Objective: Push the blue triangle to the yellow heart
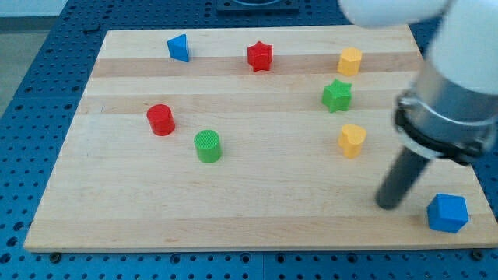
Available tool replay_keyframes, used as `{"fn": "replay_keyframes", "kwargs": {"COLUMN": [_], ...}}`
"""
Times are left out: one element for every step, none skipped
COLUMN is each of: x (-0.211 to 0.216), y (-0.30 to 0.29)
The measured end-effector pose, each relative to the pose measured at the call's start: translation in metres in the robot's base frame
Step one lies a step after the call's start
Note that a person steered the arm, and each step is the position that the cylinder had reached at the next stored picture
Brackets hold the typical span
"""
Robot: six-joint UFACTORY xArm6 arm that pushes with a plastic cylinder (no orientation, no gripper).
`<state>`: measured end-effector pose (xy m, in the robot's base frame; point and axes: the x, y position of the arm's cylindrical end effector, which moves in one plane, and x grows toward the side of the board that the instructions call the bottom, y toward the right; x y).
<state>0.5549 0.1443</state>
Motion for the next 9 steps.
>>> {"fn": "replay_keyframes", "kwargs": {"x": [-0.050,-0.069,-0.118,-0.174,-0.228,-0.274,-0.320,-0.336,-0.335], "y": [-0.060,-0.133,-0.172,-0.218,-0.294,-0.359,-0.371,-0.358,-0.343]}}
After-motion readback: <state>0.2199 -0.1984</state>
